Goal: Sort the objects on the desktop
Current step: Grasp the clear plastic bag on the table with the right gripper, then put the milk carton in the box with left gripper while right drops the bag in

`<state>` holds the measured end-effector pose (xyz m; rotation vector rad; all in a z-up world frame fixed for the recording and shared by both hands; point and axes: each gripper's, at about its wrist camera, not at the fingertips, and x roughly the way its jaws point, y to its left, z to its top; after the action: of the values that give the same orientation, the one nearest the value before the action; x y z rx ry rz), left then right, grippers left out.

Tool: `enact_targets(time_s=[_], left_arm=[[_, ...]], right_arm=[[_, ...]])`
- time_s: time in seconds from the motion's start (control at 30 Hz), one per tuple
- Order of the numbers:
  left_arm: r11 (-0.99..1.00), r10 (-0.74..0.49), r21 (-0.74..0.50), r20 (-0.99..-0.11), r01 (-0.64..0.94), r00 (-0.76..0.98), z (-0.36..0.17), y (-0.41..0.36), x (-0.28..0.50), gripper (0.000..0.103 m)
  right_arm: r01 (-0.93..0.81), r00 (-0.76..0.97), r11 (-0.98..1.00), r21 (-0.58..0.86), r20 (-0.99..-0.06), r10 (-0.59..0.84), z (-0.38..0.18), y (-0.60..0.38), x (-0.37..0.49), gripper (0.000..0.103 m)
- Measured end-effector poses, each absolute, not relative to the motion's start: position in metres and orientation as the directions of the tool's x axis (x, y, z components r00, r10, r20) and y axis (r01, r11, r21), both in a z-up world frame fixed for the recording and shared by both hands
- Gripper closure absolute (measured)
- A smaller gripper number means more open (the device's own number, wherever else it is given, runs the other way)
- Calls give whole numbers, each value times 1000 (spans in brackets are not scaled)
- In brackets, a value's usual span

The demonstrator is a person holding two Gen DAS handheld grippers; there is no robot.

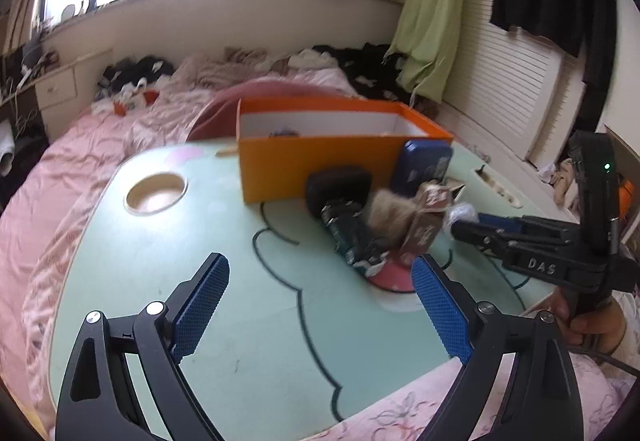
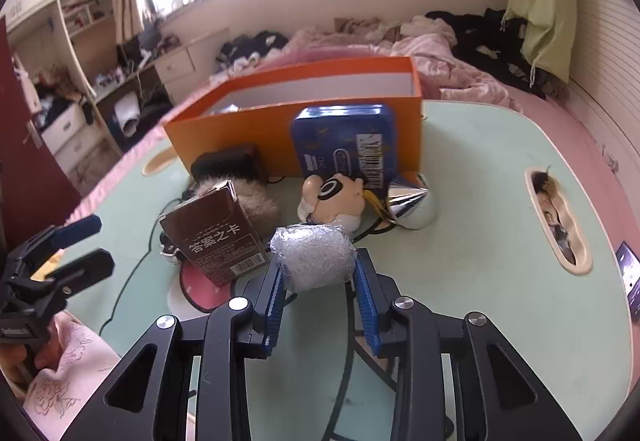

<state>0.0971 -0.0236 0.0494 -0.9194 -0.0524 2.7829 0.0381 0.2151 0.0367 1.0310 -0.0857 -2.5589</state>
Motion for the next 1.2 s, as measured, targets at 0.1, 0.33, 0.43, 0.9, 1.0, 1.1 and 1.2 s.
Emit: enact_targets(time_s=[0.1,0.33,0.43,0.9,1.0,1.1,1.2], left_arm=[[-961,249,-35,-549,-276,-798,67,4,93,10],[-910,323,5,-621,-416,-715,60,51,49,31],[-888,362,-22,-649,-459,-669,52,55,46,44],[-889,440,-172,-580,-424,-686,60,19,57,83],[-912,402,-163,-544,-377,-737,86,1,49,83],[-936,347,-138,-533,-325,-772,107,-6,31,83],[-940,338,-151,-526,-305,-780,122,-8,0,83]], right_arm=[[315,-689,-931,186,-629,-359,40,220,49,71],[289,-702,-936,202,-620,-351,41,226,50,71],[279,-699,-937,211,-624,-349,39,229,49,70],[304,-729,-933,192,-584,-358,51,229,55,70],[318,-746,-931,180,-558,-363,71,227,49,70],[323,-778,-934,153,-519,-354,98,225,33,70],[332,-784,-935,123,-514,-346,119,218,3,70]])
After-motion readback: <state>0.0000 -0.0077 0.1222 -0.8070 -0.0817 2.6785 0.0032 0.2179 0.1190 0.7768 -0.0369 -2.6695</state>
